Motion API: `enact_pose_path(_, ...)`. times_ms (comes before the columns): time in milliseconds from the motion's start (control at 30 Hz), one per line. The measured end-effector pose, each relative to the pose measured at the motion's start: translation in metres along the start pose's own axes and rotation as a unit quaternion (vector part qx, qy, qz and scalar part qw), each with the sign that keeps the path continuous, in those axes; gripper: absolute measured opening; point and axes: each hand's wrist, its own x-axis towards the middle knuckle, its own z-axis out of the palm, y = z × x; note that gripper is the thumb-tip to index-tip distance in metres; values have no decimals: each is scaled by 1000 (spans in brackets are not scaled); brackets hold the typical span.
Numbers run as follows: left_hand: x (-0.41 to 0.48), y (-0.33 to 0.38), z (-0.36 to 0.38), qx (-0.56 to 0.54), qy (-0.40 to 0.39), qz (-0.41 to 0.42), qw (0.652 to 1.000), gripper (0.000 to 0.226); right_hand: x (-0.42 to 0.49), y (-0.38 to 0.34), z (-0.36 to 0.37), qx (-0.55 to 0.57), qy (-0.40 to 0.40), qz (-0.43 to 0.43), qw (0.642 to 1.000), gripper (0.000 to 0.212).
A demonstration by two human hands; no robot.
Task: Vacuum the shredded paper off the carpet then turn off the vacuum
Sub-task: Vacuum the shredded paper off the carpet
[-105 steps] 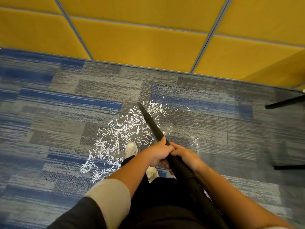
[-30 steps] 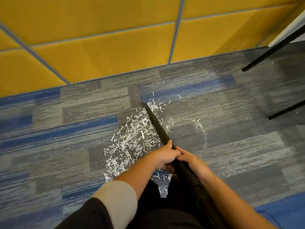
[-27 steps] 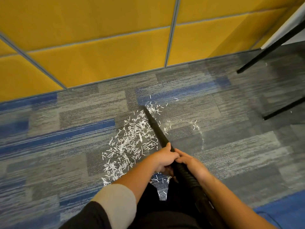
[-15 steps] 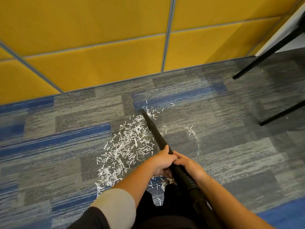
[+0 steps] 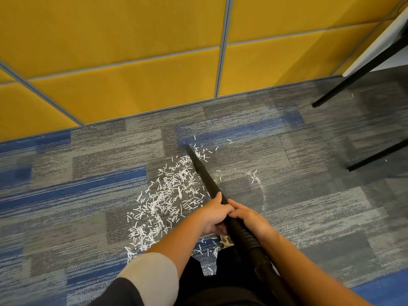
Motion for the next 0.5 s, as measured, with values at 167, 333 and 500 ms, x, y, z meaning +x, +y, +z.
enact_pose_path(167, 7, 8, 3, -15, -5, 4, 1000, 70, 9, -4, -5, 8, 18, 1, 1000, 53)
enact_pose_path(333, 6, 9, -4, -18, 10, 7, 1000, 68, 13, -8, 0, -1, 14, -3, 1000, 53)
enact_pose_path(500, 5, 13, -4, -13, 18, 6, 1000, 66, 20, -8, -4, 1, 8, -3, 1000, 53)
